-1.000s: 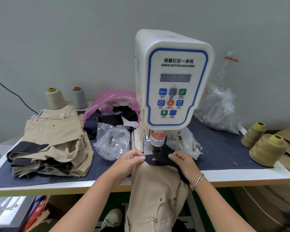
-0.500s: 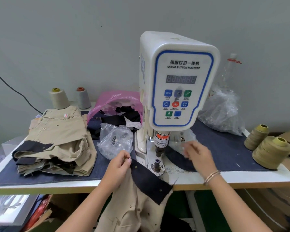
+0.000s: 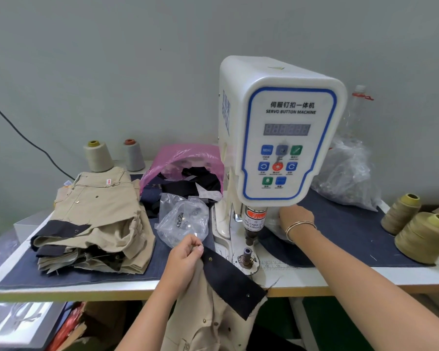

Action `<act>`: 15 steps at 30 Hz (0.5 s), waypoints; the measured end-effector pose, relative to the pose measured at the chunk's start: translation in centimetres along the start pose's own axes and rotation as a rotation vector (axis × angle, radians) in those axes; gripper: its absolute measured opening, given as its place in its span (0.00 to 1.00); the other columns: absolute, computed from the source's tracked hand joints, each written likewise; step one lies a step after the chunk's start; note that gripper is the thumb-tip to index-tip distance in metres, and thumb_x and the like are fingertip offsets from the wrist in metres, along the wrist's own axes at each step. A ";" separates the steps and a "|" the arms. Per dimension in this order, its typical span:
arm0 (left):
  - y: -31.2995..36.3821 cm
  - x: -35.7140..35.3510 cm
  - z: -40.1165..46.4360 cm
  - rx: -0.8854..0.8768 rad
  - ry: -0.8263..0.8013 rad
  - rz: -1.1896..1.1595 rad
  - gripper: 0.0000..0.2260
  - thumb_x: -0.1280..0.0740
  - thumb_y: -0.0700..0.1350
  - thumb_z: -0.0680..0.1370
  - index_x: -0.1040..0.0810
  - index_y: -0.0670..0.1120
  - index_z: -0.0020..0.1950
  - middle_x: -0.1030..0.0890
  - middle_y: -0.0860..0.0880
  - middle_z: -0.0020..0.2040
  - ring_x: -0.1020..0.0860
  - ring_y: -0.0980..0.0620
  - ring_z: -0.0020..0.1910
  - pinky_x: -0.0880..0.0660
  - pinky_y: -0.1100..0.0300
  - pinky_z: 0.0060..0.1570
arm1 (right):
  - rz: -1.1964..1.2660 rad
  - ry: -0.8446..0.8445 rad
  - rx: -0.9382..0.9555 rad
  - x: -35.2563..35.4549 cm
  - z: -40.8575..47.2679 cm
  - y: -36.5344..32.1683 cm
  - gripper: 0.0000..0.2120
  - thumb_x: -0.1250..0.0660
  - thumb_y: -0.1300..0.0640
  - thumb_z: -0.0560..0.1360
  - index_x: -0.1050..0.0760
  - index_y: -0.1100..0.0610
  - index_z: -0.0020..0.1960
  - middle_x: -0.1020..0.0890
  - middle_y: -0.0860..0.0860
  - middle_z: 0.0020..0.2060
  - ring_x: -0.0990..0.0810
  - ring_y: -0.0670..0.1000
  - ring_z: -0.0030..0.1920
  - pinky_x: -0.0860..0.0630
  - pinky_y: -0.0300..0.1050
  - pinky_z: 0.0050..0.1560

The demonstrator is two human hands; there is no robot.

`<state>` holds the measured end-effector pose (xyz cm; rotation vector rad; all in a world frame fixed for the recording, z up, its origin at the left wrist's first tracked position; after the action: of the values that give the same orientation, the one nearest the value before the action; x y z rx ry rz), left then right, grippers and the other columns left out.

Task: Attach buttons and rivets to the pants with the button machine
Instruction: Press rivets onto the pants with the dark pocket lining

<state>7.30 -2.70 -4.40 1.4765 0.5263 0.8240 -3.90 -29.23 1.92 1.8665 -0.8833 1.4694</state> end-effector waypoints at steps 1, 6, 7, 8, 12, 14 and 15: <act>0.0 0.0 0.0 -0.001 -0.001 -0.001 0.09 0.38 0.35 0.79 0.29 0.44 0.40 0.31 0.51 0.33 0.34 0.54 0.36 0.37 0.57 0.41 | -0.033 -0.028 0.003 0.0 -0.1 -0.2 0.14 0.40 0.59 0.77 0.28 0.60 0.62 0.23 0.57 0.60 0.24 0.59 0.61 0.27 0.50 0.57; 0.1 0.0 0.0 0.007 -0.001 0.000 0.09 0.38 0.35 0.79 0.29 0.45 0.40 0.31 0.52 0.32 0.34 0.55 0.35 0.37 0.57 0.40 | -0.055 0.105 0.045 -0.6 0.4 0.1 0.11 0.40 0.60 0.78 0.24 0.60 0.57 0.20 0.58 0.54 0.21 0.58 0.54 0.29 0.47 0.43; 0.0 -0.1 -0.1 0.008 -0.004 -0.001 0.09 0.38 0.36 0.79 0.29 0.45 0.40 0.31 0.53 0.32 0.34 0.56 0.34 0.37 0.58 0.40 | -0.057 0.117 0.048 -0.8 0.4 0.2 0.10 0.40 0.61 0.78 0.24 0.60 0.56 0.20 0.58 0.53 0.20 0.58 0.54 0.30 0.47 0.42; 0.0 -0.1 0.0 0.010 -0.008 -0.003 0.09 0.38 0.36 0.79 0.29 0.44 0.40 0.31 0.53 0.32 0.34 0.56 0.34 0.36 0.58 0.40 | -0.062 0.120 0.053 -1.0 0.5 0.2 0.10 0.41 0.61 0.78 0.24 0.60 0.56 0.20 0.58 0.53 0.20 0.58 0.54 0.30 0.47 0.42; 0.0 0.0 -0.1 0.022 -0.015 -0.017 0.08 0.39 0.36 0.79 0.29 0.43 0.41 0.30 0.52 0.33 0.33 0.55 0.35 0.36 0.58 0.41 | -0.075 0.112 0.066 -0.8 0.8 -0.1 0.10 0.40 0.61 0.78 0.24 0.59 0.56 0.20 0.57 0.54 0.20 0.58 0.54 0.30 0.47 0.42; 0.1 0.0 -0.1 0.025 -0.013 -0.024 0.08 0.39 0.35 0.79 0.29 0.44 0.40 0.30 0.53 0.33 0.33 0.56 0.35 0.36 0.58 0.41 | -0.079 0.115 0.075 -0.9 1.0 -0.1 0.11 0.41 0.60 0.78 0.24 0.59 0.57 0.20 0.57 0.54 0.21 0.57 0.55 0.30 0.47 0.43; 0.2 0.0 -0.1 0.025 -0.011 -0.024 0.08 0.39 0.35 0.79 0.29 0.44 0.40 0.30 0.53 0.32 0.33 0.56 0.35 0.36 0.58 0.41 | -0.076 0.120 0.080 -1.0 1.0 -0.1 0.11 0.41 0.60 0.78 0.24 0.59 0.57 0.20 0.57 0.54 0.21 0.57 0.55 0.30 0.47 0.43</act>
<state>7.16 -2.63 -4.25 1.4942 0.5465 0.7927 -3.44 -29.82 0.75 1.8266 -0.6995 1.5726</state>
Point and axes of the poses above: each hand's wrist, its own z-axis towards the middle knuckle, its own x-axis out of the back of the hand, y = z × x, the point moved 4 cm from there along z, towards the middle knuckle
